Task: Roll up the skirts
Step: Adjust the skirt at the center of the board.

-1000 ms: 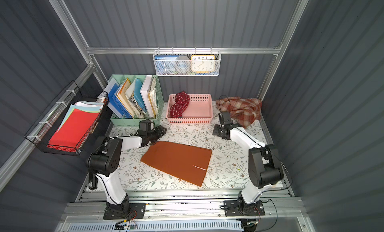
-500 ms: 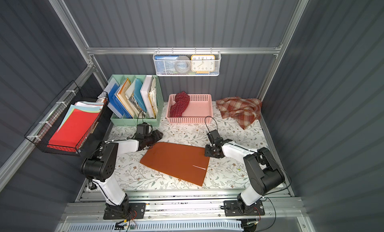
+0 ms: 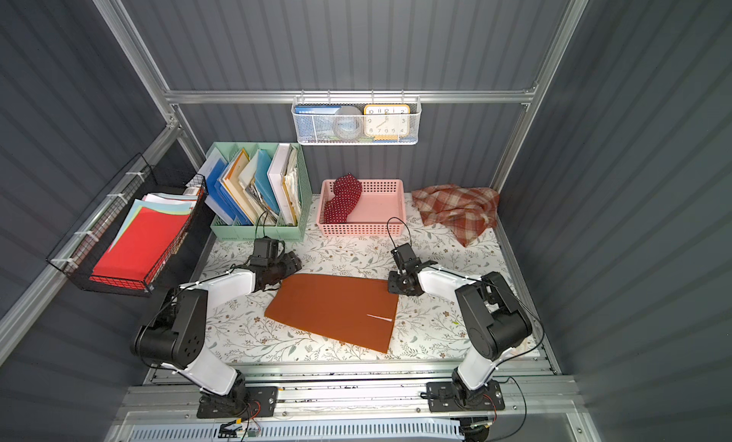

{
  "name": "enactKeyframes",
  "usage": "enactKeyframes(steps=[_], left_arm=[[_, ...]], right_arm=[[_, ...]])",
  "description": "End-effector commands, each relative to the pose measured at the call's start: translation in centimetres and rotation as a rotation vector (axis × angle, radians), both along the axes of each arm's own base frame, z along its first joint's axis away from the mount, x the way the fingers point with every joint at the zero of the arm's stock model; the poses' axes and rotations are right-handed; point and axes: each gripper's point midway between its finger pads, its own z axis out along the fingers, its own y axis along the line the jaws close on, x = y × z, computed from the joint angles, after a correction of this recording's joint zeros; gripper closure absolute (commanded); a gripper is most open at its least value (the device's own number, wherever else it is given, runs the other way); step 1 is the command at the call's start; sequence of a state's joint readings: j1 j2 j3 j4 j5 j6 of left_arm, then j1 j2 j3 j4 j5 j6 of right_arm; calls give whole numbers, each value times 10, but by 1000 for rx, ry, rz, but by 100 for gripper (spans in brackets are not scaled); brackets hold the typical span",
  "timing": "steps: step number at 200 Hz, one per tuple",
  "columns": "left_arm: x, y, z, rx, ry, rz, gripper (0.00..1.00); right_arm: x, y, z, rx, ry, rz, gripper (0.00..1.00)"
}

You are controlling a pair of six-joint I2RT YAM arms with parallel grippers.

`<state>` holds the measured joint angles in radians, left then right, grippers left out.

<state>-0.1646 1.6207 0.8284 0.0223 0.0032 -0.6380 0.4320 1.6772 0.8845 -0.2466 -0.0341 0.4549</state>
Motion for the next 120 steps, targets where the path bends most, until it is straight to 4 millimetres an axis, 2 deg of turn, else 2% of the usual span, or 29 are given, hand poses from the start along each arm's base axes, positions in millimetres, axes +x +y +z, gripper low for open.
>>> enactKeyframes(steps=[1,19,34,47,78,101,120], left_arm=[[-16,14,-7,72,49,6,27],[-21,10,-18,55,75,-9,34],[-24,7,-25,39,86,-20,52],[-26,6,-31,37,98,-25,66],[-28,4,-48,36,141,-43,82],[-31,2,-57,31,159,-52,100],[-25,-1,-57,22,138,-63,100]], right_arm=[[3,6,0,20,0,16,62],[2,6,-1,23,4,15,68],[2,6,0,23,5,16,76],[2,5,-1,17,7,17,78],[4,0,-3,-15,10,2,85],[6,-8,-4,-57,6,-26,94],[11,-19,-3,-114,-9,-61,99]])
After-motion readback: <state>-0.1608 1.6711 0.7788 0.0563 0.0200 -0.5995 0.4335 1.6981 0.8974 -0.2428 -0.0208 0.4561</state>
